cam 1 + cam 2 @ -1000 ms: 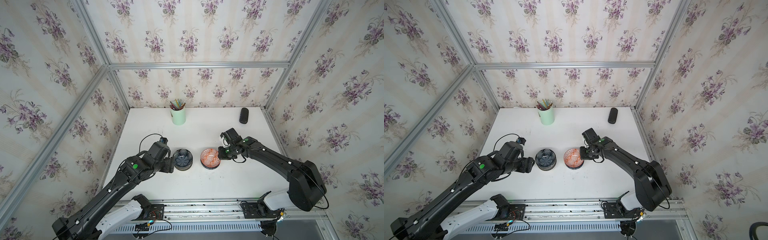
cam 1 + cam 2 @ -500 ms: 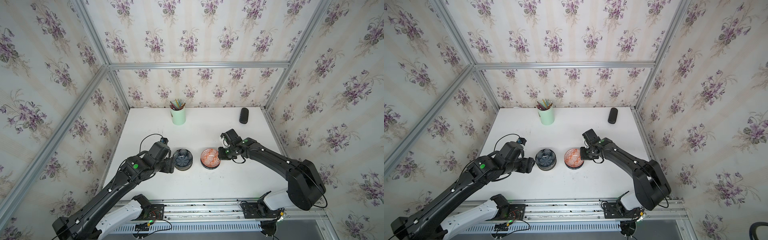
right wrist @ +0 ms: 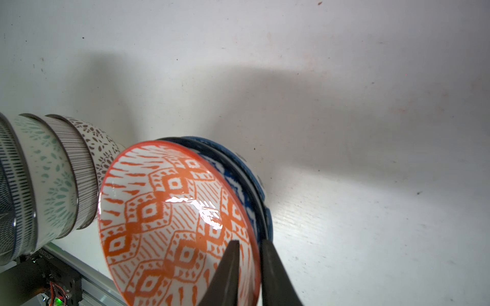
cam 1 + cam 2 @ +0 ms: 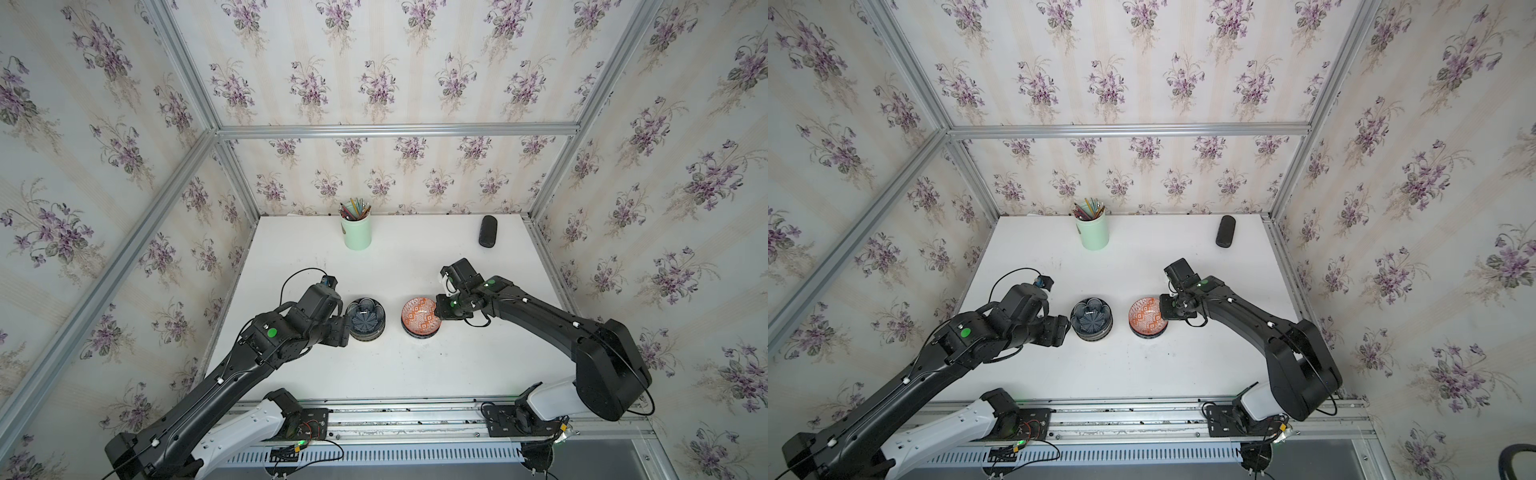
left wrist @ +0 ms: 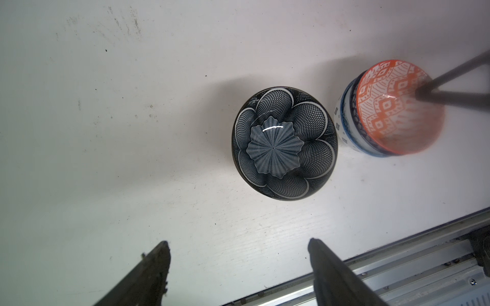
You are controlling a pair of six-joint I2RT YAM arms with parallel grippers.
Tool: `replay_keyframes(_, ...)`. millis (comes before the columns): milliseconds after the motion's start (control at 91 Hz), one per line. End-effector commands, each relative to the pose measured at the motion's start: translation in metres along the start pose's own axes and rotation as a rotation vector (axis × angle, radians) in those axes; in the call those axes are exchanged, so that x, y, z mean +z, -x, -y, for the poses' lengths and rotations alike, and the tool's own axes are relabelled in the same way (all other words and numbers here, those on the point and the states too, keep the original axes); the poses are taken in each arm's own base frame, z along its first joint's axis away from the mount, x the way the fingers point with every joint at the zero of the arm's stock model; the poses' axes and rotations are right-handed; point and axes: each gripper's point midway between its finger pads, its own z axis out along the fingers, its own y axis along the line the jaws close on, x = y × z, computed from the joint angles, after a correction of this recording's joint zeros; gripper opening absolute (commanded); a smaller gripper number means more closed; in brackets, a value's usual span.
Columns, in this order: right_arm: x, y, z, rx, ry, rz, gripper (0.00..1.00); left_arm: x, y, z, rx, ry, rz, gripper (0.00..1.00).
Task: Stack the bowls
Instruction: Place the bowl on the bowl, then reset both arms
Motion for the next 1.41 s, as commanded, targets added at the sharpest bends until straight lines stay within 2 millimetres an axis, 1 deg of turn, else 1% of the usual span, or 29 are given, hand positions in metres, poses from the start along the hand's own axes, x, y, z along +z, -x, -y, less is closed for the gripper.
replay_keyframes(0,-0.001,0.001,-0.004,0.003,0.017,0.003,0.23,0.001,0.002,0.0,-0.003,0.005,0.009,0.83)
replay_keyframes(154,-0.007,0.003,-0.003,0.0,0.01,0.02,0.29,0.001,0.001,0.0,-0.001,0.008,0.006,0.83)
replay_keyframes(352,-0.025,0.014,0.0,-0.004,-0.03,0.085,0.45,0.0,0.003,-0.004,-0.01,0.033,0.015,0.83)
replay_keyframes(440,-0.038,0.025,0.005,0.006,-0.053,0.145,0.54,-0.005,0.008,-0.013,-0.03,0.075,0.042,0.83)
replay_keyframes(484,-0.047,0.033,0.01,0.024,-0.067,0.188,0.56,-0.01,0.013,-0.023,-0.049,0.128,0.079,0.84)
replay_keyframes(549,-0.064,0.048,0.016,0.038,-0.101,0.289,0.67,-0.018,0.025,-0.035,-0.101,0.181,0.164,0.86)
replay_keyframes(571,-0.074,0.059,0.029,0.069,-0.136,0.351,0.72,-0.019,0.028,-0.039,-0.116,0.199,0.194,0.86)
replay_keyframes(604,-0.086,0.069,0.04,0.083,-0.181,0.425,0.8,-0.021,0.035,-0.046,-0.136,0.232,0.244,0.86)
replay_keyframes(637,-0.1,0.08,0.051,0.099,-0.233,0.516,0.93,-0.024,0.041,-0.056,-0.152,0.284,0.299,0.86)
replay_keyframes(659,-0.107,0.085,0.059,0.11,-0.266,0.568,0.97,-0.026,0.046,-0.062,-0.166,0.319,0.344,0.86)
replay_keyframes(725,-0.125,0.095,0.088,0.145,-0.374,0.698,1.0,-0.028,0.052,-0.087,-0.195,0.464,0.444,0.86)
replay_keyframes(780,-0.133,0.099,0.112,0.161,-0.455,0.79,1.0,-0.025,0.061,-0.104,-0.232,0.543,0.534,0.93)
replay_keyframes(802,-0.134,0.098,0.121,0.159,-0.49,0.816,1.0,-0.019,0.059,-0.11,-0.223,0.571,0.544,0.94)
replay_keyframes(835,-0.134,0.096,0.132,0.153,-0.535,0.858,1.0,-0.014,0.068,-0.118,-0.225,0.589,0.605,0.94)
replay_keyframes(879,-0.133,0.092,0.144,0.111,-0.595,0.901,1.0,-0.005,0.07,-0.129,-0.208,0.625,0.64,0.94)
replay_keyframes(956,-0.134,0.082,0.167,0.107,-0.684,0.993,1.0,0.011,0.081,-0.143,-0.198,0.607,0.737,0.94)
replay_keyframes(1022,-0.131,0.074,0.186,0.134,-0.684,1.065,1.0,0.028,0.087,-0.155,-0.17,0.577,0.803,0.96)
replay_keyframes(1033,-0.131,0.074,0.189,0.142,-0.68,1.081,1.0,0.035,0.086,-0.156,-0.16,0.573,0.793,0.96)
replay_keyframes(1055,-0.13,0.072,0.195,0.159,-0.674,1.102,1.0,0.039,0.087,-0.161,-0.17,0.569,0.806,0.96)
replay_keyframes(1121,-0.122,0.066,0.212,0.207,-0.666,1.151,0.99,0.069,0.083,-0.189,-0.212,0.568,0.734,0.96)
replay_keyframes(1165,-0.12,0.065,0.223,0.233,-0.677,1.187,1.0,0.088,0.084,-0.202,-0.234,0.553,0.701,0.96)
replay_keyframes(1187,-0.113,0.066,0.231,0.25,-0.72,1.137,1.0,0.1,0.084,-0.206,-0.235,0.541,0.683,0.95)
replay_keyframes(1220,-0.117,0.076,0.233,0.261,-0.721,1.161,0.99,0.107,0.09,-0.214,-0.225,0.56,0.674,0.93)
replay_keyframes(1253,-0.127,0.079,0.231,0.247,-0.721,1.242,0.99,0.113,0.101,-0.214,-0.213,0.533,0.655,0.92)
replay_keyframes(1286,-0.131,0.08,0.227,0.2,-0.698,1.284,0.97,0.121,0.107,-0.213,-0.184,0.51,0.626,0.92)
replay_keyframes(1297,-0.127,0.079,0.229,0.192,-0.688,1.279,0.97,0.122,0.109,-0.214,-0.182,0.496,0.624,0.92)
replay_keyframes(1330,-0.121,0.081,0.233,0.178,-0.661,1.279,0.95,0.14,0.107,-0.219,-0.194,0.457,0.581,0.92)
replay_keyframes(1352,-0.112,0.085,0.235,0.164,-0.651,1.233,0.94,0.145,0.111,-0.219,-0.182,0.451,0.588,0.92)
replay_keyframes(1396,-0.103,0.099,0.223,0.106,-0.553,1.202,0.94,0.15,0.112,-0.212,-0.136,0.433,0.585,0.92)
